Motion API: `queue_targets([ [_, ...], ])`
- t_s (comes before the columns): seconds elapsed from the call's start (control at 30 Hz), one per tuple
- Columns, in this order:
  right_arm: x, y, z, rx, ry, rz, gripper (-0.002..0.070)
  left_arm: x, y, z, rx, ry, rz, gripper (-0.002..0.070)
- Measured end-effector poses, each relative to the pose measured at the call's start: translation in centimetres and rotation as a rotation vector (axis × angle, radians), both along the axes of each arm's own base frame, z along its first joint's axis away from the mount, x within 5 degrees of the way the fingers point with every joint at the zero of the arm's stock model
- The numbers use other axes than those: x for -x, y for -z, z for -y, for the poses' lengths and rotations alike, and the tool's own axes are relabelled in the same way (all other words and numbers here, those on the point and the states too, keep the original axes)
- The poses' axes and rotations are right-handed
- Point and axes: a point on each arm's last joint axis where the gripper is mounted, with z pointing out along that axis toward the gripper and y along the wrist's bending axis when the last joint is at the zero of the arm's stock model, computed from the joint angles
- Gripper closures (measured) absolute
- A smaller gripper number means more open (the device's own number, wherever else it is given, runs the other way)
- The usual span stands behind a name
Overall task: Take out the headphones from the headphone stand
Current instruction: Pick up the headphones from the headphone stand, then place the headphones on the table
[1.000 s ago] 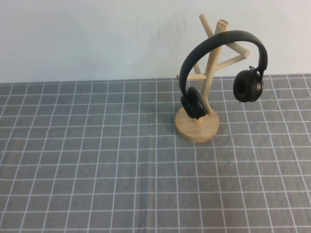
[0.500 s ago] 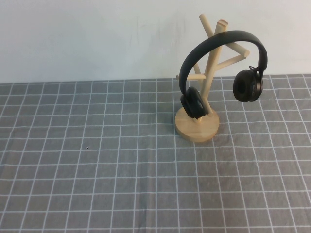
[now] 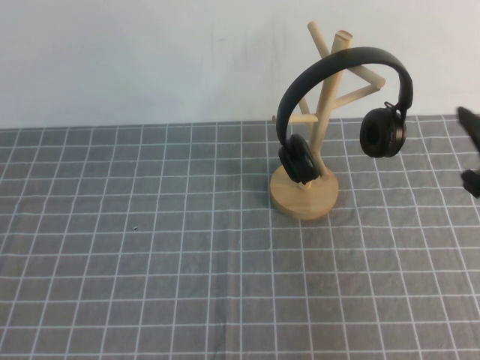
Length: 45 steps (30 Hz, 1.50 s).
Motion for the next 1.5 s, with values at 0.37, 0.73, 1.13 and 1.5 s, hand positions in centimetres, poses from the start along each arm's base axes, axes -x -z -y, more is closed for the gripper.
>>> queue_targets([
  [0.37,-8.4,0.8,-2.0,0.021,-0.011,-0.048,0.0192,0.0,0.0,0.0,0.0,0.0,0.0,0.0679],
  [0.73,-12.7,1.9,-3.6,-0.001,-0.033,-0.048,0.0427,0.0,0.0,0.0,0.0,0.0,0.0,0.0679],
  [1.13,-5.5,-4.1,-6.6,0.181,-0.095,-0.071,0.068,0.0,0.0,0.0,0.0,0.0,0.0,0.0679],
  [1.5,0.3,-6.1,-1.2,0.136,0.26,-0.401,0.068,0.0,0.0,0.0,0.0,0.0,0.0,0.0679],
])
